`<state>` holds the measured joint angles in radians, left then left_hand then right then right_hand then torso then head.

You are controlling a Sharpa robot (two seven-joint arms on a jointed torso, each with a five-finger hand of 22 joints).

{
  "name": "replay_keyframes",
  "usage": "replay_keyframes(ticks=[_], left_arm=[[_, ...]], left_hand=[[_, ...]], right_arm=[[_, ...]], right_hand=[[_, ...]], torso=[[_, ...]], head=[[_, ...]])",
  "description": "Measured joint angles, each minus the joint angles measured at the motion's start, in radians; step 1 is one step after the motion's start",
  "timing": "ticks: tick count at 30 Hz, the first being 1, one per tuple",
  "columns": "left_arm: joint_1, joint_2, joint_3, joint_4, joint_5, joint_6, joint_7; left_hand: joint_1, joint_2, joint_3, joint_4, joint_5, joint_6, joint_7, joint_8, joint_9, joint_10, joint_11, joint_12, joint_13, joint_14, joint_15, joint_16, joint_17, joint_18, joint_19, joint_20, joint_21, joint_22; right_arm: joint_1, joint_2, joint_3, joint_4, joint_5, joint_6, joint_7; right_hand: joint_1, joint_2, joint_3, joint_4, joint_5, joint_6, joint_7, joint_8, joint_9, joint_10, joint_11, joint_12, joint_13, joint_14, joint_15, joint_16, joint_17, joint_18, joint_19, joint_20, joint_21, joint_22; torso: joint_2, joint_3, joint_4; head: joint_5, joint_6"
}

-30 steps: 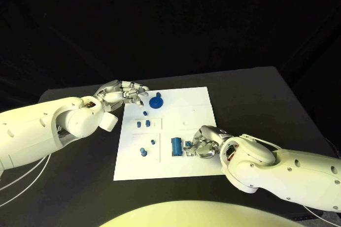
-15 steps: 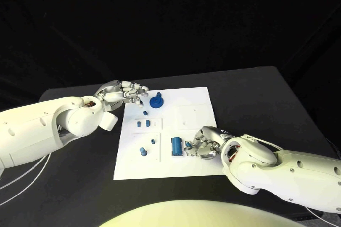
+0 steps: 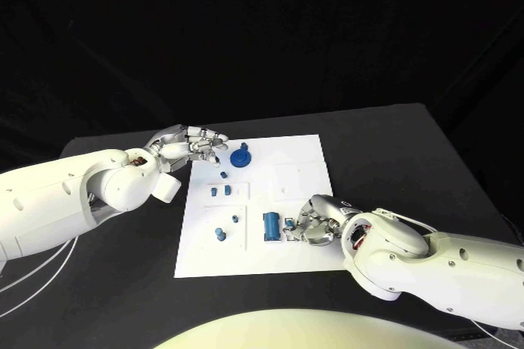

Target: Assemble the parts on the task board

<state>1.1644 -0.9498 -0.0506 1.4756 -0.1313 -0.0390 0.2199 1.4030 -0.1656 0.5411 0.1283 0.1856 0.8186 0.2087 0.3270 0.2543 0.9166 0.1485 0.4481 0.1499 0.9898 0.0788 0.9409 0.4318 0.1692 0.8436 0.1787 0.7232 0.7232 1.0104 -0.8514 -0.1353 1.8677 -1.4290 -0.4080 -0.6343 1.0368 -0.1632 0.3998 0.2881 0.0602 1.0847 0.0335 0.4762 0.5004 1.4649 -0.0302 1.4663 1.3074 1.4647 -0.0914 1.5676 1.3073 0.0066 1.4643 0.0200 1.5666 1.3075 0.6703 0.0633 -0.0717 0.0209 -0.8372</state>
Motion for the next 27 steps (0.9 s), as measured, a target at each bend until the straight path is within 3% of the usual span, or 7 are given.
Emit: replay_keyframes(ticks=[3,6,11,22,27], left_arm=[[0.000,0.000,0.000,-0.001,0.000,0.000,-0.001],[0.000,0.001,0.000,-0.001,0.000,0.000,-0.001],[0.000,0.001,0.000,-0.001,-0.001,0.001,-0.002],[0.000,0.002,0.000,-0.002,-0.002,0.002,-0.003],[0.000,0.003,0.000,-0.002,-0.002,0.003,-0.005]], left_hand=[[0.002,0.002,0.002,-0.002,0.000,0.000,0.000,0.000,0.000,0.000,0.000,0.000,-0.001,-0.004,-0.004,0.000,0.000,0.000,0.000,0.000,0.005,0.001],[0.002,0.002,0.003,-0.003,0.000,0.000,0.000,0.000,0.000,0.000,0.000,0.000,-0.001,-0.004,-0.004,0.000,0.000,0.000,0.000,0.000,0.005,0.002],[0.002,0.002,0.006,-0.006,0.000,0.000,0.000,0.000,0.000,0.000,0.000,0.000,-0.001,-0.004,-0.004,0.000,0.000,0.000,0.000,0.000,0.005,0.004],[0.006,0.006,0.014,-0.014,0.000,0.000,0.000,0.000,0.000,0.000,0.000,0.000,-0.002,-0.004,-0.004,-0.004,0.000,0.000,0.000,0.000,0.012,0.010],[0.006,0.006,0.014,-0.014,0.000,0.000,0.000,0.000,0.000,0.000,0.000,0.000,-0.002,-0.004,-0.004,-0.004,0.000,0.000,0.000,0.000,0.012,0.012]], right_arm=[[0.000,0.000,0.000,0.000,0.000,-0.001,0.000],[0.000,0.001,0.001,0.000,0.001,-0.002,0.001],[0.001,0.004,0.002,-0.001,0.004,-0.006,0.005],[0.001,0.005,0.002,-0.002,0.018,-0.016,0.016],[0.001,0.005,0.001,-0.004,0.022,-0.019,0.020]], right_hand=[[0.002,0.010,0.001,-0.001,0.000,0.000,0.000,0.004,0.001,0.000,0.000,0.000,0.000,0.000,0.000,0.000,0.000,0.000,0.000,0.000,0.000,0.000],[0.037,0.045,0.027,-0.027,0.000,0.000,0.000,0.004,0.001,0.002,-0.002,0.000,0.000,0.000,0.000,0.000,0.000,0.000,0.000,0.000,0.000,0.000],[0.062,0.070,0.082,-0.057,-0.003,-0.006,-0.001,0.008,0.000,0.004,-0.004,0.000,0.000,0.000,0.000,0.000,0.001,0.000,0.004,-0.004,0.000,0.000],[0.067,0.075,0.099,-0.068,-0.005,-0.010,0.002,0.008,0.000,0.004,-0.003,0.000,0.000,0.000,0.000,0.000,0.001,0.000,0.004,-0.004,0.000,0.000],[0.054,0.061,0.105,-0.064,-0.005,-0.010,0.002,0.008,0.001,0.004,-0.003,0.000,0.000,0.000,0.000,0.000,0.001,0.000,0.004,-0.004,0.000,0.000]], torso=[[0.000,-0.0001,0.0005],[0.001,-0.0001,0.0006],[0.001,-0.0007,0.0012],[0.001,-0.0012,0.0012],[0.001,-0.0009,0.0003]], head=[[-0.001,0.001],[-0.001,0.001],[-0.001,0.002],[0.001,0.002],[0.002,0.002]])
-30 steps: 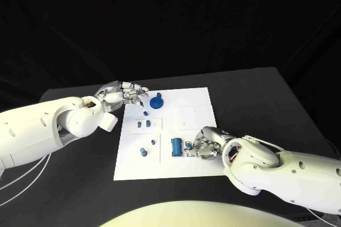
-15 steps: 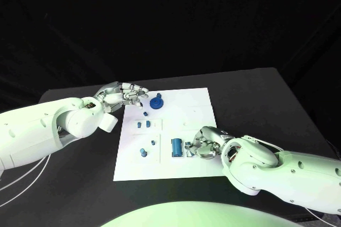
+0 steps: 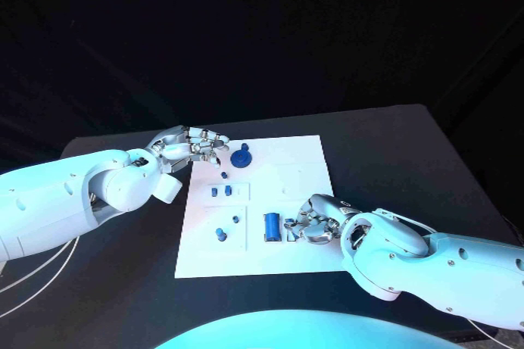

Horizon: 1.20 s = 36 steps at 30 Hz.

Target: Assemble the parts on the task board

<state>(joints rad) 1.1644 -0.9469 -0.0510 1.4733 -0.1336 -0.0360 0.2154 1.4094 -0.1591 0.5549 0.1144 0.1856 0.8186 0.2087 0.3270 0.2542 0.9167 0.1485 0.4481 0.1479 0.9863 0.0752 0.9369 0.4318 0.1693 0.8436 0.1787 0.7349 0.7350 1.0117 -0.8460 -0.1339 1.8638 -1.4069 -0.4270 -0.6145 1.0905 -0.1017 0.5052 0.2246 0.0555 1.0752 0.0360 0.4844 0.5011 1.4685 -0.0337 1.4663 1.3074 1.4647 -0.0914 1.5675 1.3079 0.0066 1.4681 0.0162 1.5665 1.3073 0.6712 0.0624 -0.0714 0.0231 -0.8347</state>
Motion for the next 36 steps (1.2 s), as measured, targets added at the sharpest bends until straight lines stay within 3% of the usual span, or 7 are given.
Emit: replay_keyframes(ticks=[11,13,17,30,33,36], left_arm=[[0.000,0.000,0.000,0.000,-0.001,0.002,-0.002],[0.000,0.000,0.000,0.000,-0.003,0.002,-0.002],[0.000,0.000,0.000,0.000,-0.007,0.003,-0.004],[0.000,-0.001,0.000,0.000,-0.018,0.006,-0.008],[0.000,-0.001,-0.001,0.000,-0.019,0.006,-0.009],[0.000,-0.002,-0.001,0.000,-0.019,0.006,-0.009]], left_hand=[[0.000,0.000,0.000,0.000,0.000,0.000,0.000,0.000,0.000,0.000,0.000,0.000,0.000,0.000,0.000,0.000,0.000,0.000,0.000,0.000,0.004,0.001],[0.000,0.000,0.000,0.000,0.000,0.000,0.000,0.000,0.000,0.000,0.000,0.000,0.000,0.000,0.000,0.000,0.000,0.000,0.000,0.000,0.004,0.002],[0.000,0.000,0.003,-0.003,0.000,0.000,0.000,0.000,0.000,0.000,0.000,0.000,-0.001,0.000,0.000,0.000,0.000,0.000,0.000,0.000,0.004,0.004],[0.000,0.000,0.005,-0.005,0.000,0.000,0.000,0.000,0.000,0.000,0.000,0.000,-0.001,0.000,0.000,0.000,0.000,0.000,-0.004,-0.004,0.009,0.006],[0.000,0.000,0.005,-0.005,0.000,0.000,0.000,0.000,0.000,0.000,0.000,0.000,-0.001,0.000,0.000,0.000,0.000,0.000,-0.004,-0.004,0.009,0.006],[0.000,0.000,0.005,-0.005,0.000,0.000,0.000,0.000,0.000,0.000,0.000,0.000,-0.001,0.000,0.000,0.000,-0.001,0.000,-0.004,-0.004,0.009,0.008]], right_arm=[[0.000,0.002,0.000,-0.004,0.004,-0.005,0.008],[0.000,0.002,0.000,-0.006,0.004,-0.005,0.011],[0.000,0.001,0.000,-0.011,0.003,-0.004,0.018],[0.001,-0.010,0.000,-0.014,0.000,-0.001,0.031],[0.001,-0.017,0.000,-0.011,0.002,0.002,0.040],[0.001,-0.027,0.000,-0.006,0.014,0.013,0.056]], right_hand=[[-0.044,-0.014,-0.003,0.020,0.001,0.000,0.000,0.004,-0.001,0.000,0.000,0.000,0.000,0.000,0.000,0.000,0.000,0.000,0.000,0.000,0.000,0.001],[-0.107,-0.054,-0.036,0.053,0.001,0.000,0.000,0.004,-0.002,0.000,0.000,0.000,0.000,0.000,0.000,0.000,0.000,0.000,0.000,0.000,0.000,0.001],[-0.165,-0.083,-0.091,0.064,0.001,0.003,-0.003,0.011,-0.002,0.000,0.000,0.000,0.000,0.000,0.000,0.000,0.000,0.000,0.000,0.000,0.000,0.001],[-0.167,-0.085,-0.101,0.060,0.001,0.003,-0.003,0.011,-0.002,0.000,0.000,0.000,0.000,0.000,0.000,0.000,0.000,0.000,0.000,0.000,0.000,0.001],[-0.143,-0.069,-0.109,0.052,0.001,0.003,-0.003,0.011,-0.002,0.000,0.000,0.000,0.000,0.000,0.000,0.000,0.000,0.000,0.000,0.000,0.000,0.001],[-0.128,-0.082,-0.120,0.042,0.001,0.003,-0.003,0.011,-0.002,0.000,0.000,-0.001,0.000,0.000,0.000,0.000,0.000,0.000,0.000,0.000,0.000,0.000]], torso=[[0.000,0.0007,0.0000],[0.000,0.0007,0.0000],[0.000,0.0006,0.0000],[0.000,0.0007,-0.0002],[0.000,0.0008,-0.0003],[0.000,0.0009,-0.0003]], head=[[0.000,0.000],[0.000,0.000],[-0.001,0.002],[-0.001,0.004],[-0.001,0.003],[0.000,0.003]])
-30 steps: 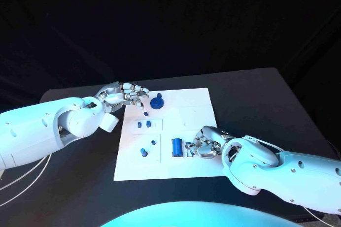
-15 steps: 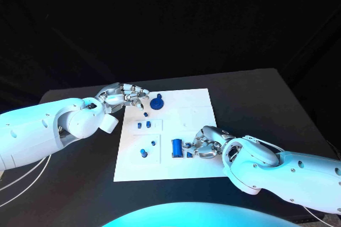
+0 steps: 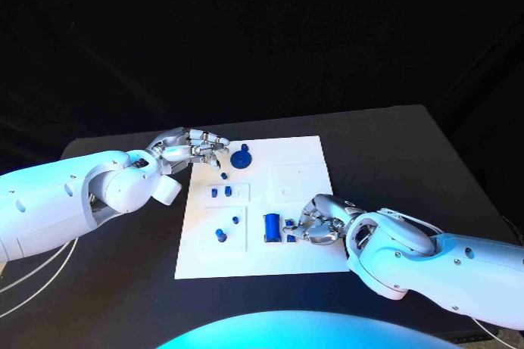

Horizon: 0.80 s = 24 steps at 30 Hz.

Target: Assemble the parts on the task board

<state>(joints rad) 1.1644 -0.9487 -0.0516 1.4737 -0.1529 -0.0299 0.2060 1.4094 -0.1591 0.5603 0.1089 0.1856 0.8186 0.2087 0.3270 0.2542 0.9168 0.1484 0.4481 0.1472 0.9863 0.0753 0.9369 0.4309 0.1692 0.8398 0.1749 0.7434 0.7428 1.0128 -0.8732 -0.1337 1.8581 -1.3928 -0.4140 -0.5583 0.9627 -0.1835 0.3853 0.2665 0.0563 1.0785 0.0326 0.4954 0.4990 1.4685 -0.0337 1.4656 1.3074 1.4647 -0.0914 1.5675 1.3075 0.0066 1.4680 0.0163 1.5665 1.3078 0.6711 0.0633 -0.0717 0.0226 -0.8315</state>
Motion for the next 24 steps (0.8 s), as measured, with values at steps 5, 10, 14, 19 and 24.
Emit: replay_keyframes(ticks=[5,10,14,19,24], left_arm=[[0.000,-0.001,0.000,0.000,-0.001,0.000,-0.001],[0.000,-0.002,0.000,0.001,-0.001,0.000,-0.002],[0.000,-0.002,0.000,0.001,-0.002,0.000,-0.003],[0.000,-0.001,0.000,0.001,-0.002,0.000,-0.004],[0.000,-0.001,0.000,0.002,-0.002,0.000,-0.004]], left_hand=[[0.000,0.000,0.000,0.000,0.000,0.000,0.000,0.000,0.000,0.000,0.000,0.000,0.000,0.000,0.000,0.000,0.000,0.000,0.000,0.000,0.000,0.000],[0.000,0.000,0.003,-0.003,0.000,0.000,0.000,0.002,0.000,0.000,0.000,0.000,-0.001,0.000,0.000,-0.004,0.000,0.000,0.000,0.000,0.004,0.003],[0.000,0.000,0.007,-0.007,0.000,0.000,0.000,0.004,0.000,0.000,0.000,0.000,-0.001,0.000,0.000,-0.004,0.000,0.000,0.000,0.000,0.008,0.006],[0.004,0.004,0.007,-0.007,0.000,0.000,0.000,0.004,0.000,0.000,0.000,0.000,-0.001,0.000,0.000,-0.004,0.000,0.000,0.000,0.000,0.008,0.008],[0.004,0.004,0.011,-0.011,0.000,0.000,0.000,0.004,0.000,0.000,0.000,0.000,-0.001,0.000,0.000,-0.004,0.000,0.000,-0.004,-0.004,0.014,0.011]], right_arm=[[0.000,-0.018,0.000,0.010,0.032,0.025,0.036],[0.000,-0.030,0.000,0.014,0.062,0.039,0.063],[0.000,-0.035,0.000,0.014,0.080,0.048,0.078],[0.000,-0.036,0.000,0.015,0.094,0.055,0.089],[0.000,-0.033,0.000,0.010,0.097,0.058,0.093]], right_hand=[[0.003,-0.003,-0.012,0.004,0.000,0.000,0.000,0.000,0.000,0.000,0.000,-0.005,0.000,0.000,0.000,0.000,0.000,0.000,0.000,0.000,0.000,0.000],[0.003,-0.003,-0.017,0.009,0.000,0.000,0.000,0.000,0.000,0.000,0.000,-0.005,0.000,0.000,0.000,0.000,0.000,0.000,0.000,0.000,0.000,0.000],[0.019,-0.006,-0.023,0.004,0.000,0.000,0.000,0.004,0.000,0.000,0.000,-0.005,0.000,0.000,0.000,0.000,0.000,0.000,0.000,0.000,0.000,0.000],[0.055,-0.006,-0.030,-0.003,0.000,0.000,0.000,0.004,0.000,0.000,0.000,-0.005,0.000,0.000,0.000,0.000,0.000,0.000,0.000,0.000,0.000,0.000],[0.090,0.006,-0.033,-0.007,0.000,0.000,0.000,0.004,-0.001,0.000,0.000,-0.005,0.000,0.000,0.000,0.000,0.000,0.000,0.000,0.000,0.000,0.000]], torso=[[0.000,0.0002,0.0001],[0.000,-0.0002,0.0001],[0.000,-0.0002,-0.0002],[0.000,-0.0002,-0.0004],[0.000,0.0003,0.0004]], head=[[0.002,0.000],[0.004,0.001],[0.004,0.000],[0.004,-0.001],[0.004,0.000]])
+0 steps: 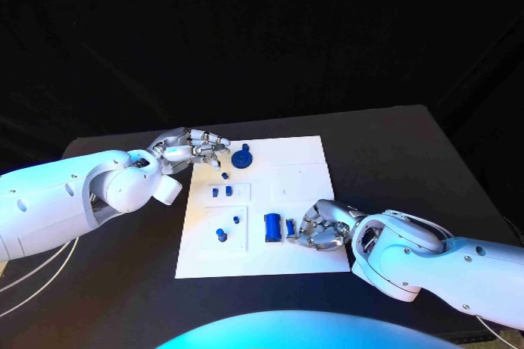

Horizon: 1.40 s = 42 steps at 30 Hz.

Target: Assemble the parts on the task board

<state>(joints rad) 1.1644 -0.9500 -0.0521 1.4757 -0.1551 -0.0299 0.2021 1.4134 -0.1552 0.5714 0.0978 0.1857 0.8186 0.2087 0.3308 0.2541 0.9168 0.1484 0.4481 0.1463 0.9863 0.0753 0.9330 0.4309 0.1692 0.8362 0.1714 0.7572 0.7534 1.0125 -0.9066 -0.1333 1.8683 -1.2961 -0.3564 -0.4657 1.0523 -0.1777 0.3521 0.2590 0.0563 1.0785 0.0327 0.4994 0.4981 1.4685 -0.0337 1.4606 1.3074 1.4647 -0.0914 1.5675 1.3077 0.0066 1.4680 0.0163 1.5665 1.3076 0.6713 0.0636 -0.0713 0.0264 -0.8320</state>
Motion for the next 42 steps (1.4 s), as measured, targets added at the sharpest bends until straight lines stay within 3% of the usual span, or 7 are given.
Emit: replay_keyframes(ticks=[17,29,36,38,39,40,42], left_arm=[[0.000,0.001,0.000,-0.001,-0.001,-0.001,0.000],[0.000,0.001,0.000,-0.001,-0.001,-0.001,0.000],[0.000,0.002,0.000,-0.003,-0.001,-0.001,0.000],[0.000,0.003,0.000,-0.005,-0.001,-0.001,0.001],[0.000,0.005,-0.001,-0.007,0.001,0.000,0.003],[0.000,0.006,-0.001,-0.008,0.004,0.001,0.004],[0.000,0.010,-0.001,-0.012,0.014,0.005,0.010]], left_hand=[[0.000,0.000,0.000,0.000,0.000,0.000,0.000,0.000,0.000,0.000,0.000,0.000,-0.001,0.000,0.000,0.000,-0.001,0.000,0.000,0.000,0.000,0.001],[0.000,0.000,0.000,0.000,0.000,0.000,0.000,0.000,0.000,0.000,0.000,0.000,-0.001,0.000,0.000,0.000,-0.001,0.000,0.000,0.000,0.000,0.001],[0.000,0.000,0.000,0.000,0.000,0.000,0.000,0.000,-0.001,0.000,0.000,0.000,-0.001,0.000,0.000,0.000,-0.001,0.000,0.000,0.000,0.005,0.006],[-0.002,0.000,-0.001,0.002,0.000,0.000,0.000,0.000,-0.001,0.000,0.000,0.000,-0.001,0.000,0.000,0.000,-0.001,0.000,-0.003,0.003,0.005,0.007],[-0.026,-0.004,-0.009,0.020,0.000,-0.002,0.000,0.000,-0.002,0.000,0.000,0.000,-0.002,0.000,0.000,0.000,-0.001,0.000,-0.008,0.008,0.004,0.006],[-0.079,-0.030,-0.045,0.059,0.000,-0.010,-0.002,0.000,-0.002,-0.001,0.001,0.006,-0.002,0.002,0.002,0.000,0.001,0.000,-0.014,0.015,-0.015,-0.005],[-0.101,-0.048,-0.078,0.085,0.000,-0.011,-0.003,0.002,-0.002,-0.008,0.003,0.012,0.000,-0.002,0.006,0.000,0.006,0.000,-0.015,0.015,-0.036,-0.021]], right_arm=[[0.001,0.038,0.000,-0.050,-0.030,-0.013,-0.022],[0.002,0.042,0.001,-0.055,-0.045,-0.025,-0.027],[0.005,0.018,0.006,-0.039,-0.043,-0.079,-0.016],[0.011,0.011,0.007,-0.037,-0.037,-0.103,-0.008],[0.017,0.006,0.008,-0.037,-0.031,-0.123,0.001],[0.021,0.003,0.009,-0.039,-0.026,-0.139,0.009],[0.033,0.000,0.011,-0.055,-0.006,-0.182,0.041]], right_hand=[[0.073,0.047,0.044,-0.033,0.000,-0.007,-0.001,0.000,-0.006,0.000,0.000,0.000,0.000,0.000,0.000,0.000,0.000,0.000,0.000,0.000,0.000,0.000],[0.081,0.024,0.047,-0.035,-0.001,-0.007,-0.001,0.000,-0.012,0.000,0.000,-0.005,0.000,0.000,0.000,0.000,0.000,0.000,0.000,0.000,0.000,0.000],[0.038,0.008,0.019,0.015,-0.001,-0.015,0.008,-0.003,-0.015,0.000,0.000,-0.028,0.000,0.000,0.000,0.000,0.000,0.000,0.000,0.000,-0.013,0.000],[0.028,0.002,0.008,0.025,-0.001,-0.032,0.015,-0.012,-0.018,-0.002,0.002,-0.067,0.000,0.000,0.000,-0.008,0.000,0.000,0.000,0.000,-0.066,0.000],[0.028,0.002,0.003,0.029,-0.001,-0.045,0.019,-0.018,-0.020,-0.003,0.009,-0.097,0.000,0.003,0.003,-0.018,0.000,0.004,-0.001,0.001,-0.112,0.001],[0.032,-0.002,-0.011,0.027,-0.001,-0.063,0.026,-0.027,-0.023,-0.003,0.018,-0.131,0.000,0.003,0.011,-0.030,0.000,0.023,-0.003,0.008,-0.174,0.001],[0.042,-0.011,-0.029,0.026,-0.001,-0.083,0.036,-0.036,-0.026,-0.002,0.024,-0.169,0.000,0.001,0.015,-0.043,0.000,0.024,0.000,0.015,-0.240,0.000]], torso=[[0.000,-0.0011,0.0007],[0.000,-0.0012,0.0008],[-0.001,-0.0009,-0.0005],[-0.002,-0.0010,-0.0007],[-0.003,-0.0016,-0.0006],[-0.003,-0.0022,-0.0006],[-0.004,-0.0034,-0.0006]], head=[[0.000,0.001],[0.001,0.004],[0.005,0.011],[0.006,0.015],[0.006,0.017],[0.007,0.020],[0.009,0.026]])
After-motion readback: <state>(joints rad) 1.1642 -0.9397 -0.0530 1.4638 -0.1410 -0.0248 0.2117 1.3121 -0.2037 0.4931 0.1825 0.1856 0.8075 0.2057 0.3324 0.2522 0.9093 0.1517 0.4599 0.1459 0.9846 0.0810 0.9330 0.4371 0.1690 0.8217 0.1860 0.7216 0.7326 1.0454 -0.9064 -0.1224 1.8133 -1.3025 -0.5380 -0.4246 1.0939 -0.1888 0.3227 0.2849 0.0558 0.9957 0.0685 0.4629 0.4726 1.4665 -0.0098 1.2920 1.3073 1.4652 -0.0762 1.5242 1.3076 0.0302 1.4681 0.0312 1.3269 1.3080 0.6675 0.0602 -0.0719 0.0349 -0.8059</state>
